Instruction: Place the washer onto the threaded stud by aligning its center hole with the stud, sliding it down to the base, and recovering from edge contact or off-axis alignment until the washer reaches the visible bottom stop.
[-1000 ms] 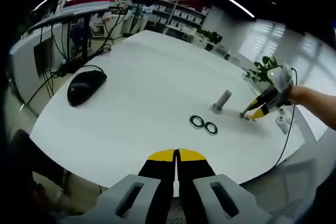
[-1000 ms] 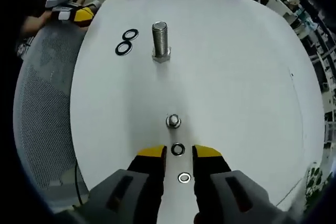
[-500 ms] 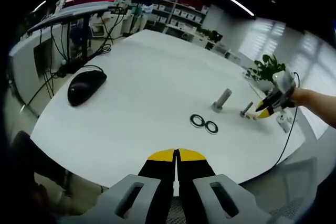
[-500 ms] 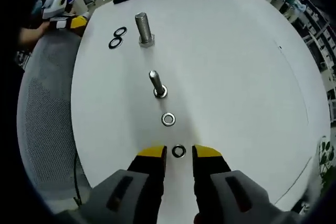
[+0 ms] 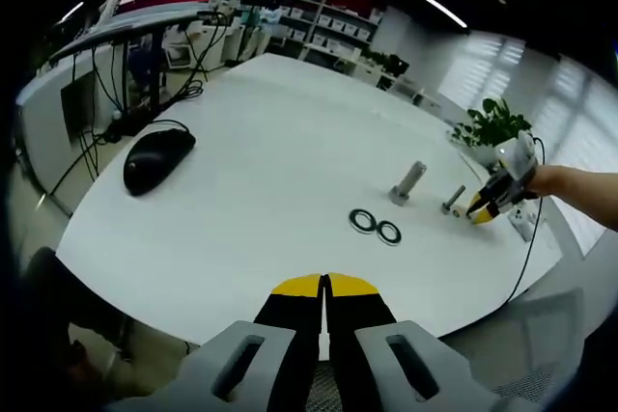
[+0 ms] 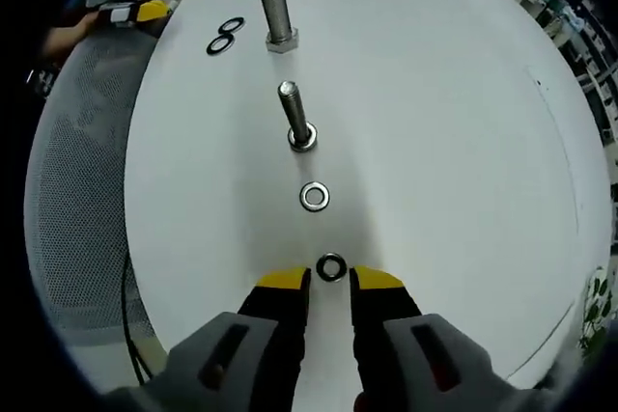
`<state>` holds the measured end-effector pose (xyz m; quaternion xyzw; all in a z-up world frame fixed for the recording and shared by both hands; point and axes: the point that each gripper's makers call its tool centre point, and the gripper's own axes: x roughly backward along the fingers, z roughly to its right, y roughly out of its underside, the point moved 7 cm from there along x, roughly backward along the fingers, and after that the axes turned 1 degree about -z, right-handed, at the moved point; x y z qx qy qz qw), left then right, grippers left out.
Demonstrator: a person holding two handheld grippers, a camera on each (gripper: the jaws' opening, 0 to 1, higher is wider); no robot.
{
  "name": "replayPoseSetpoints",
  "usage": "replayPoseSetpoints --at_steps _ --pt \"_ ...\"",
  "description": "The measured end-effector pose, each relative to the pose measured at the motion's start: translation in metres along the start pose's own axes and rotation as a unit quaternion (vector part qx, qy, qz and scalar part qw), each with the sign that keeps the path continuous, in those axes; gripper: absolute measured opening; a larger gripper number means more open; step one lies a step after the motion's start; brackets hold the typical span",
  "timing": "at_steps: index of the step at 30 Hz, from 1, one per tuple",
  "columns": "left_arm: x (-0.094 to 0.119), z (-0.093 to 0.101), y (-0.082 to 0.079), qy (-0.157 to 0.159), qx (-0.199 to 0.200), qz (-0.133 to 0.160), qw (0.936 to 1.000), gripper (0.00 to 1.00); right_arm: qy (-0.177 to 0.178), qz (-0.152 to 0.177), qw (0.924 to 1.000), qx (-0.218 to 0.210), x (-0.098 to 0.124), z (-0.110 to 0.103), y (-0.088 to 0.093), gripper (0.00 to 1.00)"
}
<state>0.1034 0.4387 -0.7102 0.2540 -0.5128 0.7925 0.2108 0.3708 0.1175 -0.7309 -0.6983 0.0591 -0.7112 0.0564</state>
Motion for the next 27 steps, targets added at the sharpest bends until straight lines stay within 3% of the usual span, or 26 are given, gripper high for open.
replayPoseSetpoints --at_steps 3,6,11,19,27 --pt "-0.0002 0.0002 0.0004 0.000 -0.002 -0.003 1.0000 0.00 0.005 -0.019 0.9990 0.040 -0.0005 -0.0035 -0.0038 0.18" --pt "-0.0002 0.0002 0.0004 -0.001 0.000 -0.002 1.0000 0.00 0.007 -0.029 0.9992 0.027 -0.0030 -0.0019 -0.0056 0.16" --pt "0.0000 0.0002 0.0002 -0.001 -0.001 -0.002 1.0000 0.00 0.006 -0.043 0.9982 0.043 -0.0028 -0.0017 -0.0063 0.15" --pt "0.0003 0.0004 -0.0001 -0.002 0.000 0.000 1.0000 0.00 0.010 -0.037 0.9987 0.034 -0.0028 -0.0021 -0.0052 0.13" --pt "0.0003 0.0002 0.0000 -0.003 -0.002 -0.001 1.0000 0.00 0.004 -0.009 0.9999 0.013 -0.0022 0.0003 -0.0010 0.13"
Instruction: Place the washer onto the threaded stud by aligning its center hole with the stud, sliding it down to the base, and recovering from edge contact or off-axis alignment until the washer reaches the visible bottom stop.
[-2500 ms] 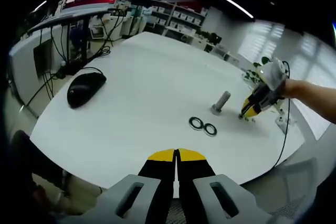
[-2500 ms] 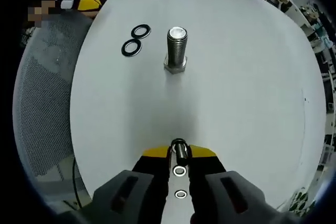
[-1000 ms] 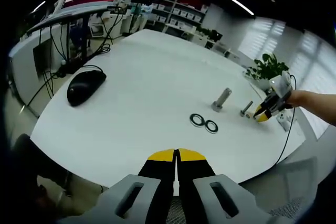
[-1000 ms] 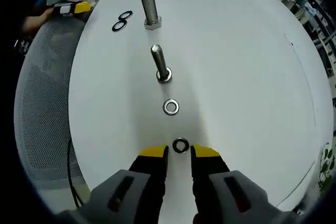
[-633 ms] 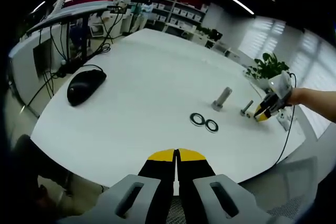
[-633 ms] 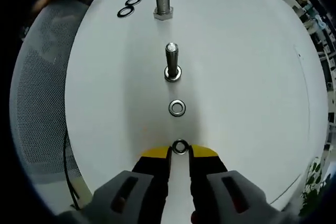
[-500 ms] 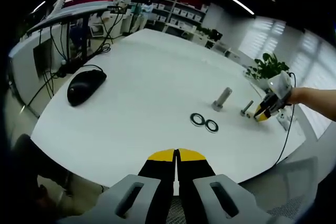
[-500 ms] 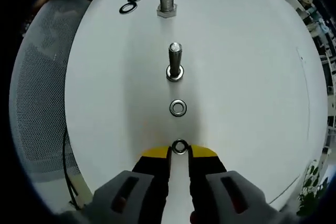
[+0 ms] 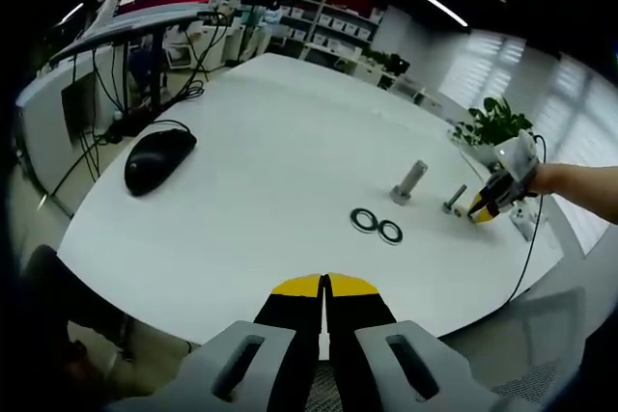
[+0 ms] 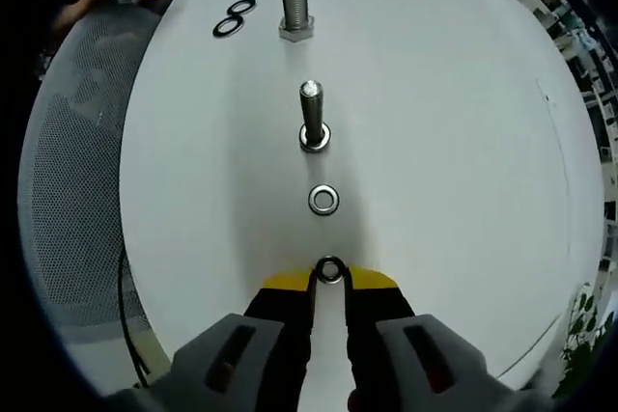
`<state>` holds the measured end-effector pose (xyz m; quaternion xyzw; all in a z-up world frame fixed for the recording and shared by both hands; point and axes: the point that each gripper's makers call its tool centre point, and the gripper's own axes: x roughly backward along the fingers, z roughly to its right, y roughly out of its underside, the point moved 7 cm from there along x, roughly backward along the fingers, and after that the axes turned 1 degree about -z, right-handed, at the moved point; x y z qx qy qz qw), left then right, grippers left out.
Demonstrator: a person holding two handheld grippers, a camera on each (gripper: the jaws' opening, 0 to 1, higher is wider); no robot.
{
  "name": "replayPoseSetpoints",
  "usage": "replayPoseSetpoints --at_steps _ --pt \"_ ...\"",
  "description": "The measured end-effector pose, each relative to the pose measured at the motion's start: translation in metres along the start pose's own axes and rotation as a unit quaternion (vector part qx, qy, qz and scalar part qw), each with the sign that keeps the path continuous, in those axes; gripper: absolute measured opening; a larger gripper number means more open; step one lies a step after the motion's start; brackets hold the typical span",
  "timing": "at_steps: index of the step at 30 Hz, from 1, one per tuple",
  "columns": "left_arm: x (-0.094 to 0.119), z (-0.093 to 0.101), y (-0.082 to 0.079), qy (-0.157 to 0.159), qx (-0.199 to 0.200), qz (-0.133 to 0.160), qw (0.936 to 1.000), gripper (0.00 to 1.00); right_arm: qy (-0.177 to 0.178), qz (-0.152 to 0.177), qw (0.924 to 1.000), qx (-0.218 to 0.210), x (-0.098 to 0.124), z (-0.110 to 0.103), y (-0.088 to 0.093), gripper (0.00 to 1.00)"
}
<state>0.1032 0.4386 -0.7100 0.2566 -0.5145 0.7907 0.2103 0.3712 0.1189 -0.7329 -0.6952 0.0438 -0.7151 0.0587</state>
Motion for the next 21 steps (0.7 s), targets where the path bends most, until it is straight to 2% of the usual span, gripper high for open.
replayPoseSetpoints --at_steps 3,5,13,21 --pt "0.000 0.000 0.000 0.000 -0.001 0.000 1.0000 0.00 -0.014 0.024 0.9994 -0.022 0.002 -0.006 0.000 0.13" --pt "0.000 -0.001 0.000 0.000 0.000 0.002 1.0000 0.00 -0.010 0.031 0.9992 -0.024 0.006 -0.006 -0.001 0.13" --pt "0.000 0.000 0.000 0.000 0.000 0.001 1.0000 0.00 -0.007 0.067 0.9977 -0.008 0.028 -0.014 -0.020 0.13" --pt "0.000 0.000 0.000 0.000 0.000 0.001 1.0000 0.00 0.007 0.093 0.9953 0.028 0.049 -0.019 -0.044 0.13"
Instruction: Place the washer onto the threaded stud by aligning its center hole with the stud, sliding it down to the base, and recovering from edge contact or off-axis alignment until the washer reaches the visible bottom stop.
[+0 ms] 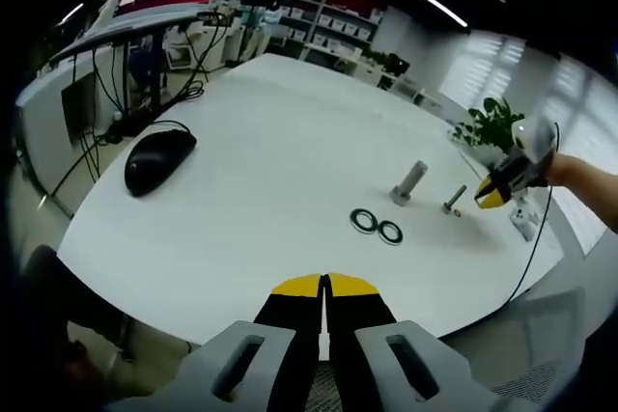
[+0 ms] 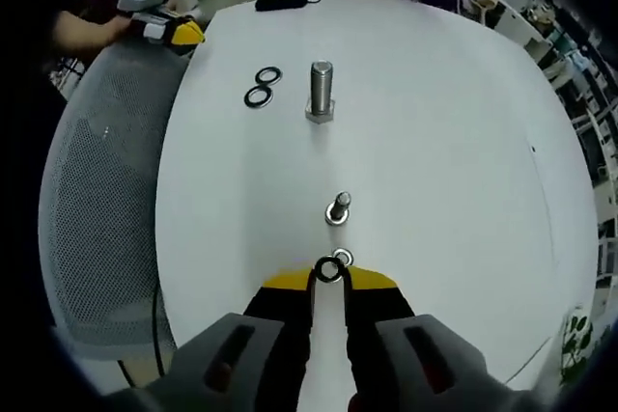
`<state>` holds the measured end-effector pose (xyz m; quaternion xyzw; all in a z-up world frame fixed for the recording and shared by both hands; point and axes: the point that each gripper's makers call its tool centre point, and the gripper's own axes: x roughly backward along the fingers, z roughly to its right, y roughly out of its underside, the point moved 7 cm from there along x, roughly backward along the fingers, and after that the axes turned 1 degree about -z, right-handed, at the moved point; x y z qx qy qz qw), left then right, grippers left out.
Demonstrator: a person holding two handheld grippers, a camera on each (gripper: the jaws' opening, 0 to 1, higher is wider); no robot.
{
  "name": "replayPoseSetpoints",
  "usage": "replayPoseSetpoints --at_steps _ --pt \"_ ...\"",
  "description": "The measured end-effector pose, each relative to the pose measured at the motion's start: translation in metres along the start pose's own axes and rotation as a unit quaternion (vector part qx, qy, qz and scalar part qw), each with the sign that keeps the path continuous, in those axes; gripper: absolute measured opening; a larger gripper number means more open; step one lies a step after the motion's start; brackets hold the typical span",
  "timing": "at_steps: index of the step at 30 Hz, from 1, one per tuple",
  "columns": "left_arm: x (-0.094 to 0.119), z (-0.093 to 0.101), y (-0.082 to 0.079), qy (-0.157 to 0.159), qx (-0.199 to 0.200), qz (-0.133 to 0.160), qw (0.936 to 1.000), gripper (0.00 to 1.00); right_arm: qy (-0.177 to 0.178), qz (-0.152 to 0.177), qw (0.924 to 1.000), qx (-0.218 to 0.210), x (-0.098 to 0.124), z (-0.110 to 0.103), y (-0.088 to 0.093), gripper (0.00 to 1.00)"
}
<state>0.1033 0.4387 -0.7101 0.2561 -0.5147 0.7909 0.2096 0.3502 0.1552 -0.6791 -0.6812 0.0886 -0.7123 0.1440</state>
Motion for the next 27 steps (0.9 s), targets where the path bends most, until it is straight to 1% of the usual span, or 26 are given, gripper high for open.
replayPoseSetpoints --at_steps 7,10,14,16,20,27 --pt "0.000 0.000 0.000 0.001 0.000 0.002 1.0000 0.00 0.014 0.010 0.9997 0.019 0.010 0.004 -0.018 0.13" --pt "0.000 0.000 -0.001 0.001 0.002 0.003 1.0000 0.00 0.017 0.012 0.9996 0.018 0.012 0.005 -0.023 0.13" --pt "0.000 0.000 -0.001 0.002 0.002 0.004 1.0000 0.00 0.025 0.010 0.9992 0.029 0.007 0.004 -0.026 0.13" --pt "0.000 0.000 -0.001 0.002 0.002 0.005 1.0000 0.00 0.036 0.006 0.9989 0.031 0.006 0.006 -0.028 0.13" --pt "0.000 0.000 -0.001 0.002 0.002 0.005 1.0000 0.00 0.029 0.006 0.9992 0.028 0.001 0.004 -0.030 0.14" --pt "0.000 0.000 -0.001 0.002 0.001 0.006 1.0000 0.00 0.031 0.009 0.9991 0.027 -0.003 0.003 -0.035 0.14"
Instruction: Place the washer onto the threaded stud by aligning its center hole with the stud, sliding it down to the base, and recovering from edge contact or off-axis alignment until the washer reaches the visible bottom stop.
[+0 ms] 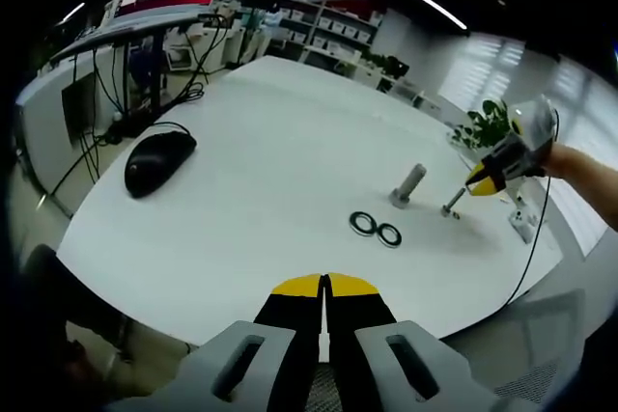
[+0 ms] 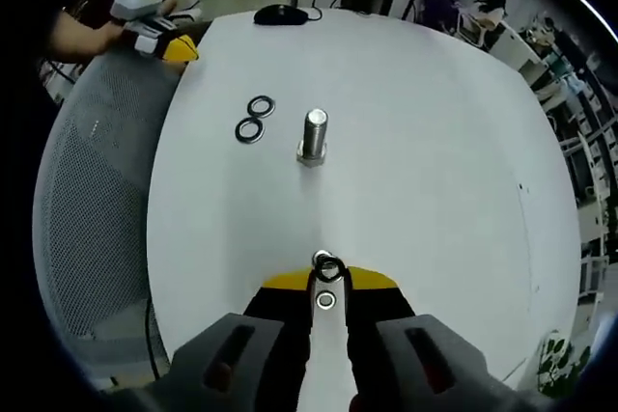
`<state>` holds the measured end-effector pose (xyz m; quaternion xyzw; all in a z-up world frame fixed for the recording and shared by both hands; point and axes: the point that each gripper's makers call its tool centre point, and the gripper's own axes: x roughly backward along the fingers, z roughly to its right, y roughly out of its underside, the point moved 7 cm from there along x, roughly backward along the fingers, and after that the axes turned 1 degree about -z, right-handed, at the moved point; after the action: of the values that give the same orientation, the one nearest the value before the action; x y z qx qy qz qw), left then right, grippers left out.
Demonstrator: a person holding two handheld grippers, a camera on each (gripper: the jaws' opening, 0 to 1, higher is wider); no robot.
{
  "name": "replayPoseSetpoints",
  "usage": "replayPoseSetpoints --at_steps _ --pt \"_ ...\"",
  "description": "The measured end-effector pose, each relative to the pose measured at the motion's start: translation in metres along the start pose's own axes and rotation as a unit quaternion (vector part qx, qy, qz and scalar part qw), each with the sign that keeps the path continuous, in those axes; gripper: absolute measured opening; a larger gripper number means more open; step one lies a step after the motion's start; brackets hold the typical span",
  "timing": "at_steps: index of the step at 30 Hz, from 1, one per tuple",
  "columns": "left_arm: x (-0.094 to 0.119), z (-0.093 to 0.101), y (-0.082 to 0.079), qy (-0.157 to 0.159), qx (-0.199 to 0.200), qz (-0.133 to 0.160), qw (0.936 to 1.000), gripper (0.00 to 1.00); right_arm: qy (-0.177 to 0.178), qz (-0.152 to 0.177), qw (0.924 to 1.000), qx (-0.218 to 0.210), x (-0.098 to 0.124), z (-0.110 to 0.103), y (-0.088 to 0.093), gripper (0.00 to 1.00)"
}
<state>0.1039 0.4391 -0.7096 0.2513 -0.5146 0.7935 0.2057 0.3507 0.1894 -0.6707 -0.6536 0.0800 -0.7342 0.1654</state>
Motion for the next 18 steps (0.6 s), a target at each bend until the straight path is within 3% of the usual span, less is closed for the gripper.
replayPoseSetpoints --at_steps 18 --pt "0.001 0.001 0.000 0.001 0.001 0.003 1.0000 0.00 -0.012 -0.020 0.9997 -0.003 -0.028 -0.001 0.002 0.14"
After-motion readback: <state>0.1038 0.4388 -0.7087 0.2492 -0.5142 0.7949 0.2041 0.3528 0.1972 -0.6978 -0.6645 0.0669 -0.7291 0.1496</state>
